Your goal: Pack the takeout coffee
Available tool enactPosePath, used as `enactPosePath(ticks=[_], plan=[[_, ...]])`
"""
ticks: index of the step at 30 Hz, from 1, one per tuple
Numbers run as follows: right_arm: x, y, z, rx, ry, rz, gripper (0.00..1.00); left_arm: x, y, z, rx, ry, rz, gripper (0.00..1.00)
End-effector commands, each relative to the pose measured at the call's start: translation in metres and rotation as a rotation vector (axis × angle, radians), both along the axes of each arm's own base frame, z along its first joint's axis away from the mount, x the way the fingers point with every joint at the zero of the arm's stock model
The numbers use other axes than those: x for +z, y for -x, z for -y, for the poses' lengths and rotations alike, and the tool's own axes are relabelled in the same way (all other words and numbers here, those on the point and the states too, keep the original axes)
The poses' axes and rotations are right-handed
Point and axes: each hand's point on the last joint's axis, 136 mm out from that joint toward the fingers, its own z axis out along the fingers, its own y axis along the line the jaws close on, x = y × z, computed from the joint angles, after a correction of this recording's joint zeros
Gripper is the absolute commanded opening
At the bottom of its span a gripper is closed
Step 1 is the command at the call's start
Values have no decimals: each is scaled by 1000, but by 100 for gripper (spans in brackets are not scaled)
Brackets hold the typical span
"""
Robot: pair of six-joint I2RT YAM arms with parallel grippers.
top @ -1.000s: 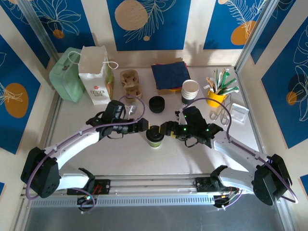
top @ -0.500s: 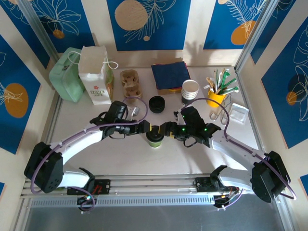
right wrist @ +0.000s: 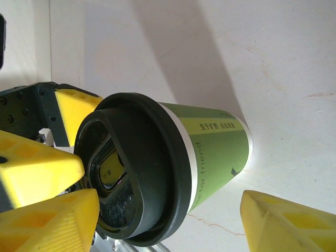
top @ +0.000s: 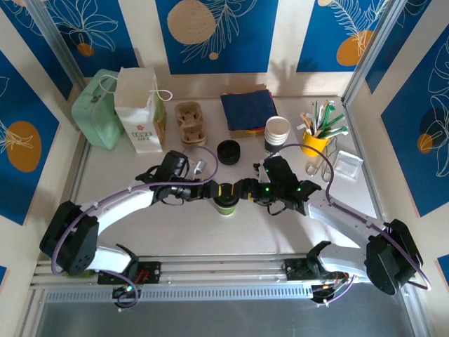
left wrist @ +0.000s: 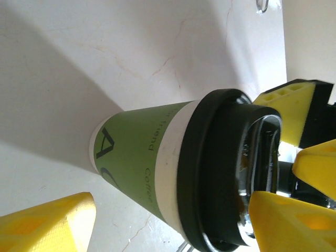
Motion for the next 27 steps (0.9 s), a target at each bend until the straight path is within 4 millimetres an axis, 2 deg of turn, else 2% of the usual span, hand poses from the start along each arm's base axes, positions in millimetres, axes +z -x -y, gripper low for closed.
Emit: enactPosePath(ticks=[1,15,27], plan=[[-7,3,0,9,11,-8,71,2,5,3,-42,-2,8,76],[-17,2,1,3,39,-39,71,-2,5,0,-23,-15,-1,75],[-30,2,6,-17,83,-80,71,-10,3,-3,-9,-45,-20,67]])
